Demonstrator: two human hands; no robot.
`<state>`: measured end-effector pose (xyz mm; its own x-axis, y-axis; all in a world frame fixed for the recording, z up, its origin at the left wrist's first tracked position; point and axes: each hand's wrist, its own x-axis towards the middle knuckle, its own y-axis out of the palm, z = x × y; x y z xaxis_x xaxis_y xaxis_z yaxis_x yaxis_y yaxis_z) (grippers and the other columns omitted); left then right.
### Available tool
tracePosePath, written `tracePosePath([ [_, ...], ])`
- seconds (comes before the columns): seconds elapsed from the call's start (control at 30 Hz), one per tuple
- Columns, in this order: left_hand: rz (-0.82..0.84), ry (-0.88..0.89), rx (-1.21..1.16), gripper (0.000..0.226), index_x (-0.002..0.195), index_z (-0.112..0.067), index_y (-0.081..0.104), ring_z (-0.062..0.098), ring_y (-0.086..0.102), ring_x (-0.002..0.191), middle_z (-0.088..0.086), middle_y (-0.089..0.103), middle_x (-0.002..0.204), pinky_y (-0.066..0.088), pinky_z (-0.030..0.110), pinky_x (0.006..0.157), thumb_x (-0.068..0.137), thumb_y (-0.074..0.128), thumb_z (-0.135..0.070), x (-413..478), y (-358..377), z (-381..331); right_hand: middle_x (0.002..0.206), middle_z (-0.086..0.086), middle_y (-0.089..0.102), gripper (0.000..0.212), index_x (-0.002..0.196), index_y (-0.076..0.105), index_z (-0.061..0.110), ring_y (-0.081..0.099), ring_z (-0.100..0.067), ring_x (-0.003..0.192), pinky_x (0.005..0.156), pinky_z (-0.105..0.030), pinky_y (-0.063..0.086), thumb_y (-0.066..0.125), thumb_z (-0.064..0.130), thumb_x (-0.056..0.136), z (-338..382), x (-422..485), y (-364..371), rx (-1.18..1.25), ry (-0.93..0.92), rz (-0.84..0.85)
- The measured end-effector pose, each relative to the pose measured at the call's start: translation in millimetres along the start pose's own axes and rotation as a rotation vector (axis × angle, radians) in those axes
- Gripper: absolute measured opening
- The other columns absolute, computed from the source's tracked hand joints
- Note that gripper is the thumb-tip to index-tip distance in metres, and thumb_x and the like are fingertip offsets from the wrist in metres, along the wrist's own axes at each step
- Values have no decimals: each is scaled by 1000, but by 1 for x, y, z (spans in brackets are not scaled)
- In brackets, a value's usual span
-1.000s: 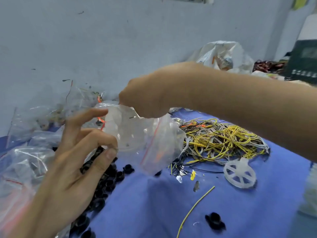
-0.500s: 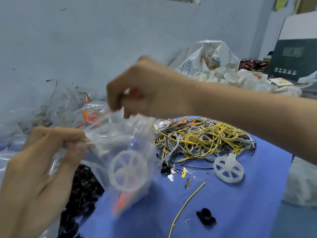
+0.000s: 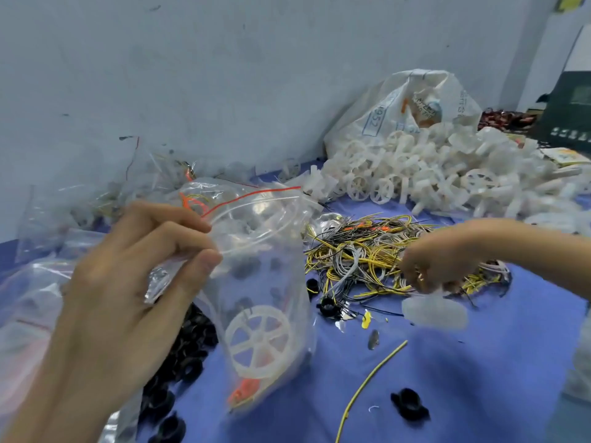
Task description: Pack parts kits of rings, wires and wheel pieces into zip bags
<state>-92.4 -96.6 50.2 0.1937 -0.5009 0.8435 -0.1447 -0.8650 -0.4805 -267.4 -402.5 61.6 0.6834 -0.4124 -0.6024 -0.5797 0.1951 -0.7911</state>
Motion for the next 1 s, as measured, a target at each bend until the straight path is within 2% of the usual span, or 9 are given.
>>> tracePosePath([
  [0.13,-40,24,-64,7,97,-31,59,13,58,105,-4,52,118,43,24,82,96,54,-36,2,7,-4,75,1,68,7,87,66,16,64,-7,65,63,-13,51,61,12,84,7,-34,-71,878,-464,-591],
  [0.2,-37,-5,-116,9,97,-30,57,10,56,107,-6,47,121,42,25,86,97,51,-37,2,10,-10,82,-4,65,14,94,62,8,62,-15,78,81,-24,52,57,8,80,32,-43,-91,1358,-886,-623],
  [0.27,-17,-6,-111,11,91,-31,56,4,52,109,-7,42,123,42,25,89,96,48,-37,4,10,-17,82,-3,66,15,95,60,6,62,-14,77,81,-25,52,55,3,81,64,-41,-94,1489,-1188,-505],
  [0.37,-25,-13,-61,7,89,-30,56,-5,50,107,-7,38,124,39,13,89,92,50,-30,4,7,-24,79,2,66,20,87,64,9,62,-12,69,69,-23,54,56,-8,82,101,-38,-85,1203,-1217,-363],
  [0.53,-21,-64,-38,7,89,-34,55,-9,48,107,-9,38,124,38,7,74,91,49,-32,4,2,-27,69,16,62,26,84,68,18,54,2,62,62,-30,47,54,-4,90,117,-33,-81,361,-895,-509],
  [0.63,-20,-39,-8,7,90,-32,55,-8,48,106,-6,41,121,37,6,77,92,49,-31,5,2,-26,77,18,65,14,97,71,16,61,7,65,65,-16,49,59,22,93,123,-40,-84,339,-818,-515],
  [0.77,-53,-35,38,9,87,-28,58,-6,50,102,1,47,116,36,7,78,92,51,-26,6,-2,-20,87,13,71,59,92,73,25,68,-8,72,64,-32,54,50,77,74,120,-53,-95,333,-662,-609],
  [0.87,-71,-61,16,7,86,-29,58,-3,52,104,-6,45,117,38,11,87,91,53,-27,5,-4,-17,109,11,64,57,85,73,29,60,-5,83,68,-18,45,62,78,60,116,-54,-90,242,-717,-687],
  [1.0,-52,-203,-55,9,83,-35,58,-3,54,112,-7,43,132,42,14,90,88,51,-39,4,-1,-14,139,22,40,20,81,71,33,46,4,105,76,1,29,71,50,71,119,-51,-79,179,-704,-792],
])
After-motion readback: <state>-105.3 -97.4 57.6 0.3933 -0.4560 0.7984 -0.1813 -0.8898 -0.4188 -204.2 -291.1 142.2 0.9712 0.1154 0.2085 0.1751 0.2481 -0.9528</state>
